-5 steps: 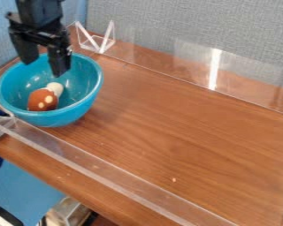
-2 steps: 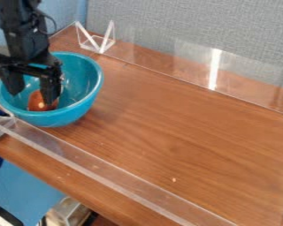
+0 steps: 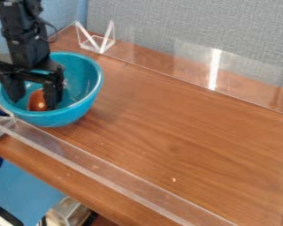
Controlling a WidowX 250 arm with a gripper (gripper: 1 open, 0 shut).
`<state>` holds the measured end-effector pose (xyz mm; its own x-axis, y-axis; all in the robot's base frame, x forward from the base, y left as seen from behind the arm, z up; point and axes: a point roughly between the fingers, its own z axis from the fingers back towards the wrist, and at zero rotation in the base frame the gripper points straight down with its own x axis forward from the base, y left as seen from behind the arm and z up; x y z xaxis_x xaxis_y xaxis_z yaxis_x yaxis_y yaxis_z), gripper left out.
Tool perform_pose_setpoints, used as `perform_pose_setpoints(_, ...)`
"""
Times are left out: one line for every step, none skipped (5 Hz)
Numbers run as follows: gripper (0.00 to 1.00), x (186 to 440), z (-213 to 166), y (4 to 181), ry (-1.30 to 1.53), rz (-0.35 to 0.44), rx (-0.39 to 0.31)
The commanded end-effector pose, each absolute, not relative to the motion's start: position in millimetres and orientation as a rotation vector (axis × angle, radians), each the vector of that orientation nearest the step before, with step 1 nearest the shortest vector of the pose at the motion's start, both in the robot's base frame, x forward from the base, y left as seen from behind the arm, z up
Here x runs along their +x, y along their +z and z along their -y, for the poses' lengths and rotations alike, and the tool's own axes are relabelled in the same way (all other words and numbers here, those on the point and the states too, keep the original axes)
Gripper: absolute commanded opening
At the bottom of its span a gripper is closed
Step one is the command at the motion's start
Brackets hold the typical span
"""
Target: Put the mushroom in the blue bowl
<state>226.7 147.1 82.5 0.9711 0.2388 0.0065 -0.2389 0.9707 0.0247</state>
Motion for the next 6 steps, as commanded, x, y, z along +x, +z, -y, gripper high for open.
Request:
perform_pose_setpoints(1.00,248.7,-147.5,101.4,0.204,0.065,0.037)
perform_pose_setpoints(1.00,256.9,-147.3,104.9,0.164,0.071,0.034)
perform_pose_setpoints(1.00,263.8,-149.6,104.8,0.128,0.069,0.027)
perform_pose_setpoints(1.00,268.2,-153.9,89.0,0.098,0.065,0.023)
perform_pose_setpoints(1.00,272.1,-156.8,71.0,0.065,0.057,0.022)
perform_pose_setpoints(1.00,275.6,-159.7,55.7,0.032,0.059,0.019)
